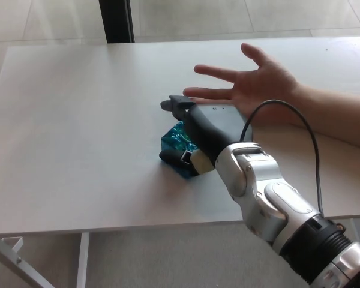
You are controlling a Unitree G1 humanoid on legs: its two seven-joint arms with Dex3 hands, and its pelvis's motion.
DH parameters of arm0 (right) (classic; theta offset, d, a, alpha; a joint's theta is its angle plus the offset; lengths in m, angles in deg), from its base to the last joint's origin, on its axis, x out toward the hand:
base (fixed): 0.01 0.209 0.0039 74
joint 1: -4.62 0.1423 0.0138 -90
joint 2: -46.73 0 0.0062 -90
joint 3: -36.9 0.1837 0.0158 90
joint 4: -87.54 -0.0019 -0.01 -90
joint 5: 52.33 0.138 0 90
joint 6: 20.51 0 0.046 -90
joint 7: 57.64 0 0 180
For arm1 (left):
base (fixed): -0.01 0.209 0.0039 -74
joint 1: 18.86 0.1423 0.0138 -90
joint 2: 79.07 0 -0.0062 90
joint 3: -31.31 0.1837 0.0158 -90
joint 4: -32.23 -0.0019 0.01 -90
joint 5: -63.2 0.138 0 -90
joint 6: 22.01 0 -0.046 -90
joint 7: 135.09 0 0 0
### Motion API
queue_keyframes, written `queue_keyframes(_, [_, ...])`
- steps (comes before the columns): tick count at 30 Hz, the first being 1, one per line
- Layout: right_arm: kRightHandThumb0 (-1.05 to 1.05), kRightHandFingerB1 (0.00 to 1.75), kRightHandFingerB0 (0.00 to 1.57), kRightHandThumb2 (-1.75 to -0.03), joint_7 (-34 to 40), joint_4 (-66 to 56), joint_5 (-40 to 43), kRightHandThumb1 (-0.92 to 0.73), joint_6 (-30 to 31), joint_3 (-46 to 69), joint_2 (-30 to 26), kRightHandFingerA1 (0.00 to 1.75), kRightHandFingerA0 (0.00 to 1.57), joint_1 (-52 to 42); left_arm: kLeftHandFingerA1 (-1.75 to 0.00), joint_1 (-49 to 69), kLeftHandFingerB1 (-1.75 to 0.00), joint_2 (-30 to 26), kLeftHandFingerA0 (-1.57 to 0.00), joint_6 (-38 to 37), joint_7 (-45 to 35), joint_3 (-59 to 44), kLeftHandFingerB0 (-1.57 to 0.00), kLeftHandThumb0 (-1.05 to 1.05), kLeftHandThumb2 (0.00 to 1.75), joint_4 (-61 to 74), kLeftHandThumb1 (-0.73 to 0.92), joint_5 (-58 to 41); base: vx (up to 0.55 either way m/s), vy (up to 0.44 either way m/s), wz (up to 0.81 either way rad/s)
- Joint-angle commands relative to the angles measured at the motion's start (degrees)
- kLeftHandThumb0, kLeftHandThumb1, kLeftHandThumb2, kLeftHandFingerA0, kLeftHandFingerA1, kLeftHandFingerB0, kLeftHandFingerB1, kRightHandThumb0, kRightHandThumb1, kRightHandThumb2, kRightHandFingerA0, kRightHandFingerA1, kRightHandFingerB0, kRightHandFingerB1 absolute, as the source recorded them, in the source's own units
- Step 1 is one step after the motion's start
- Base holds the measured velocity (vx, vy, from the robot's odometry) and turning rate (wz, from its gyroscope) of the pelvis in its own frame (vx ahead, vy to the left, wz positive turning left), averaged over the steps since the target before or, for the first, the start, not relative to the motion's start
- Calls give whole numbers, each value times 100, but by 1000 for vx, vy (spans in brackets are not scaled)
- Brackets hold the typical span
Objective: The robot uses its right hand to pick up a cube kept in the middle of the desk infront of it and hands it to a person
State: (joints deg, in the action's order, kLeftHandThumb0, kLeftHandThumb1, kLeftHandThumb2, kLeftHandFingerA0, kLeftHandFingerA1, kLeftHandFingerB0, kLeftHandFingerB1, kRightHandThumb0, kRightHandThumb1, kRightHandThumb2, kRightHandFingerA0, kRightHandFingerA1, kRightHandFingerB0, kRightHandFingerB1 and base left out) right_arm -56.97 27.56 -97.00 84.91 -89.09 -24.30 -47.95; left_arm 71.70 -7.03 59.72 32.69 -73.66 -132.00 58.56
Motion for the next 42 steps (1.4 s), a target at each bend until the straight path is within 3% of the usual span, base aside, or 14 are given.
queue_keyframes(1, [-83,49,15,-96,-1661,585,-480,-58,1267,-653,119,124,91,374,-59,-42,-44,-69,-71,-108,-68,21,-57,-74,62,6,75,78,0,0,0])
queue_keyframes(5, [-60,47,17,-88,-1813,490,-962,-55,1493,-1159,-60,124,90,299,-57,-10,-44,-62,-70,-157,-44,37,-58,-75,62,-33,74,108,0,0,0])
queue_keyframes(6, [-46,36,24,-60,-1817,445,-1046,-67,1535,-1259,-106,139,80,268,-56,-4,-44,-70,-69,-155,-82,32,-58,-75,62,-19,74,94,0,0,0])
queue_keyframes(9, [-46,38,29,-62,-1702,423,-1342,-61,1532,-1634,-281,141,87,36,-59,74,-44,-85,-70,-76,-123,54,-59,-73,63,29,75,95,0,0,0])
queue_keyframes(14, [-53,45,40,-66,-2284,985,-1682,-78,1719,-2239,-270,141,80,202,-60,131,-44,-108,-72,-98,-74,124,-58,-74,63,19,75,161,0,0,0])
queue_keyframes(17, [-41,54,58,-62,-2353,924,-1677,-63,1758,-2317,-355,144,82,167,-57,139,-43,-100,-70,-79,-90,95,-57,-72,63,-1,75,116,0,0,0])
queue_keyframes(21, [-43,70,59,-70,-2376,694,-1681,-63,1777,-2326,-534,151,80,132,-56,114,-43,-95,-69,-57,-113,68,-58,-73,63,-29,75,83,0,0,0])
queue_keyframes(24, [-39,57,58,-65,-2370,702,-1746,-57,1720,-2375,-600,154,84,203,-58,75,-44,-89,-72,-64,-81,71,-60,-74,63,-37,75,90,0,0,0])
queue_keyframes(27, [-37,64,69,-65,-1705,525,-1724,-52,1752,-2200,-659,160,88,-30,-57,81,-44,-85,-71,-89,-69,69,-60,-73,63,-30,75,88,0,0,0])
queue_keyframes(28, [-30,86,78,-72,-685,372,-1596,-53,1462,-1921,-743,168,93,-270,-57,94,-45,-104,-69,-175,-127,56,-59,-72,63,-14,76,75,0,0,0])
queue_keyframes(31, [-30,78,78,-68,729,114,-1284,-51,707,-1412,-894,173,90,-696,-55,81,-43,-121,-67,-86,-159,65,-57,-72,63,26,76,68,0,0,0])
queue_keyframes(35, [-33,87,76,-69,1351,47,-1115,-56,231,-1084,-900,175,83,-905,-56,95,-44,-122,-67,-105,-191,46,-57,-72,63,50,77,44,0,0,0])
queue_keyframes(38, [-28,130,73,-81,1864,50,-784,-55,-344,-694,-828,175,85,-1049,-56,75,-44,-106,-68,-105,-171,18,-57,-76,63,-17,76,31,0,0,0])
queue_keyframes(42, [-24,148,74,-99,2238,-154,-558,-66,-757,-310,-748,175,92,-1213,-57,79,-44,-109,-70,-113,-161,19,-59,-74,63,-15,77,35,0,0,0])
